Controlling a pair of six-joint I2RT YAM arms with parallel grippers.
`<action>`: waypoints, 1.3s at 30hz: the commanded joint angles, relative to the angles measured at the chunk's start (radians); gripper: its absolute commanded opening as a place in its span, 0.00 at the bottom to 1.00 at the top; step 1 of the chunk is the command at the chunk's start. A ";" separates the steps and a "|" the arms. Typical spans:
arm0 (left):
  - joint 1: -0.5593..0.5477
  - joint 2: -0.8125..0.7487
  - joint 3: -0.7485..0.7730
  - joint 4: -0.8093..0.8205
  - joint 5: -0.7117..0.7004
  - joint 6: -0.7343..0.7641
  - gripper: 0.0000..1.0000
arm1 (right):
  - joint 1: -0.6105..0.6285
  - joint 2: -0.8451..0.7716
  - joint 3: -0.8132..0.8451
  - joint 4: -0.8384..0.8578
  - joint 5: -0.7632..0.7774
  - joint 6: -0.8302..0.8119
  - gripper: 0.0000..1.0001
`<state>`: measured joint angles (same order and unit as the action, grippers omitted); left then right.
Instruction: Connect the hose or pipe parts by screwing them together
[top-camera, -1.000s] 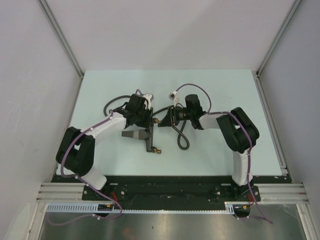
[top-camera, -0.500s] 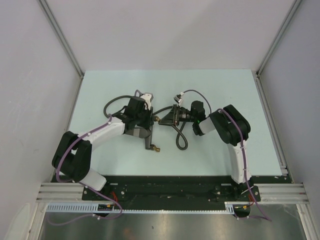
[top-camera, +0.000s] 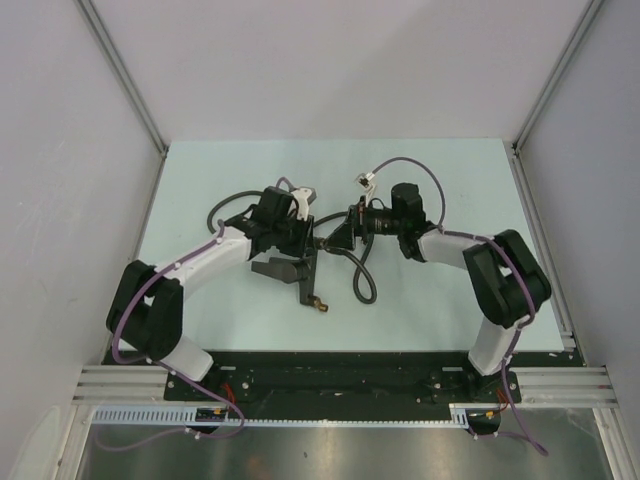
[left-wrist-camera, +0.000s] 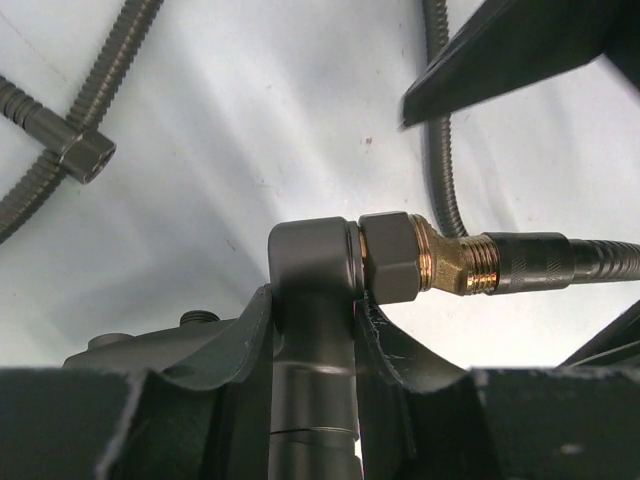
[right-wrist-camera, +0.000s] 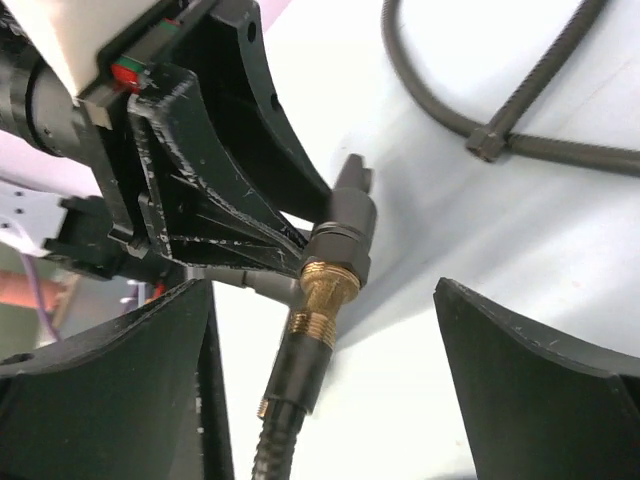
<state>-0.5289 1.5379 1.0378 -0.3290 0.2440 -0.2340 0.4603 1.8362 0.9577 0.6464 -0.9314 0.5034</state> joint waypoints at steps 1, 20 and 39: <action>0.006 -0.028 0.090 -0.054 0.055 0.002 0.00 | -0.015 -0.144 0.015 -0.336 0.202 -0.344 1.00; 0.102 0.068 0.142 -0.177 0.129 -0.007 0.00 | 0.383 -0.347 0.032 -0.536 1.019 -0.934 1.00; 0.124 0.085 0.149 -0.194 0.195 -0.021 0.00 | 0.475 -0.328 -0.016 -0.502 0.904 -1.359 0.66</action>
<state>-0.4118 1.6382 1.1339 -0.5350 0.3302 -0.2272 0.9333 1.4750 0.9348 0.1253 -0.0277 -0.8101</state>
